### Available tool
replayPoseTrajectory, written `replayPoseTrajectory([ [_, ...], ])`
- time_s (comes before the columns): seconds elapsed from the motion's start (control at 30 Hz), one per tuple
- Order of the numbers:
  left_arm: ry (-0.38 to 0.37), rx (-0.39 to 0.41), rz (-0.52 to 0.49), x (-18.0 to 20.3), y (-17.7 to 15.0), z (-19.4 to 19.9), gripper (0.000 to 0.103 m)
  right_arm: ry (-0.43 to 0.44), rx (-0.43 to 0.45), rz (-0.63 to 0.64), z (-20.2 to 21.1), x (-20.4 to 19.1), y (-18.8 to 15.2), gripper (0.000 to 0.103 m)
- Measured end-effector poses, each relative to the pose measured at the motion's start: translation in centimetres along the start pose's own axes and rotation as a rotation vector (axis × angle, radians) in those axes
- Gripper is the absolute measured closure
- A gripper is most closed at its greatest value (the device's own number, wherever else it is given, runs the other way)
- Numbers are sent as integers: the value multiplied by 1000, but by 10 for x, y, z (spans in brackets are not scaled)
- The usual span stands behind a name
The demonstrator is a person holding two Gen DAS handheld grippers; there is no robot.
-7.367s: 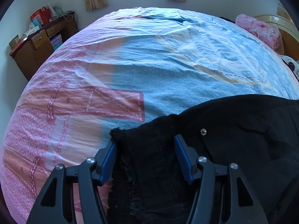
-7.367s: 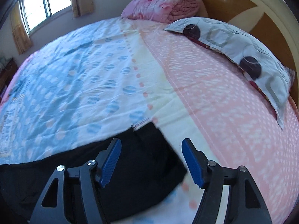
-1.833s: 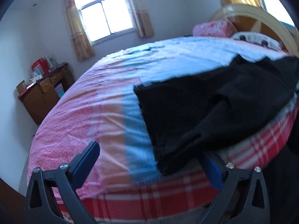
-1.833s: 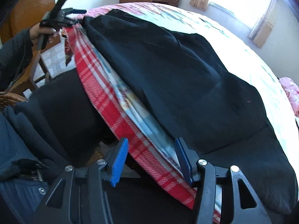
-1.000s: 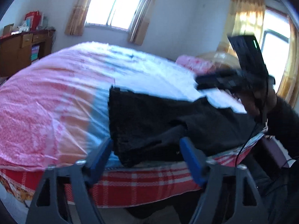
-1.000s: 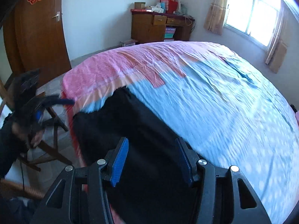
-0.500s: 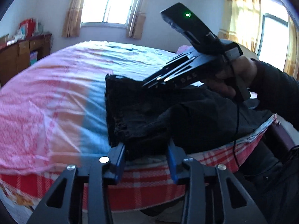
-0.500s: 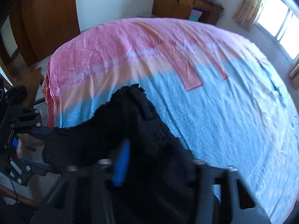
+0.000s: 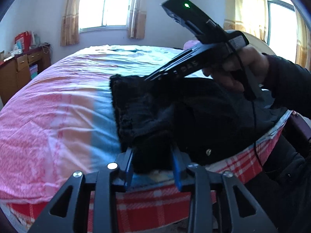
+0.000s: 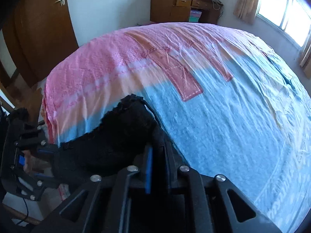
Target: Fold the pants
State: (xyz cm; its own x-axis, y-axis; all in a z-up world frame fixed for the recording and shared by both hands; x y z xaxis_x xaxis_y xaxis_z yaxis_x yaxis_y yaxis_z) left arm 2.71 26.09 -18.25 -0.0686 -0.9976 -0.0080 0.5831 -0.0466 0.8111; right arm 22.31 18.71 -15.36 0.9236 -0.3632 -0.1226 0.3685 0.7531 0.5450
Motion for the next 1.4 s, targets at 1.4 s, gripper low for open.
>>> replayPoseTrajectory([
  [1.4,6,-59,-75,162,82,-48,22,203,262,-651,150,154,-187,47],
])
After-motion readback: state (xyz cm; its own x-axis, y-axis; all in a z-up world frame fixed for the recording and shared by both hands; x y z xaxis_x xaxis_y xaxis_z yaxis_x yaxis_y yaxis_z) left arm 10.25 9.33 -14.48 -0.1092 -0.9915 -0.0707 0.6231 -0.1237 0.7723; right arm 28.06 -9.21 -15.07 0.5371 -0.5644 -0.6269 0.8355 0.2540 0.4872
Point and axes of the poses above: each gripper's, at about its wrist camera, not at the fingertips, and z roughly against the way its jaws point, x to its right, y to its top, the point moved 2 cm from there along -z, roughly the way its jaws point, and after that the axes turned 12 degrees about y, right-handed, at the moved point
